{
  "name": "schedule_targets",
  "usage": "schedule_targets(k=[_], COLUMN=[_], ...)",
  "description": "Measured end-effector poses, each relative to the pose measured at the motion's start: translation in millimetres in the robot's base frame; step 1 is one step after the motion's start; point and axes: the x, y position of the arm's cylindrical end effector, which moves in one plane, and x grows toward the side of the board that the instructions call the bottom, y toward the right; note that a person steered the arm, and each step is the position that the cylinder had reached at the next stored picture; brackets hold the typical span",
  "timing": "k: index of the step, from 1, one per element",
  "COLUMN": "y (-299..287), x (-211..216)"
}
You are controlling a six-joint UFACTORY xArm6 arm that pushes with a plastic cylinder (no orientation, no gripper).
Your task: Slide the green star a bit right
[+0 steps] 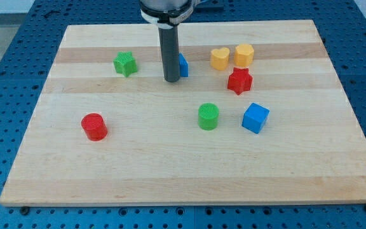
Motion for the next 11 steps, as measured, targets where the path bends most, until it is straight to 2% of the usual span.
schedule_targets(k=[2,3,4,5,6,9,10,11], y=[4.4,-10.4,-48.7,-121.1,-152.7,-116.6,-108.3,-112.8], x=[-18.2,6.5,28.4,29.0,14.0,-35.2,-41.6,-19.1])
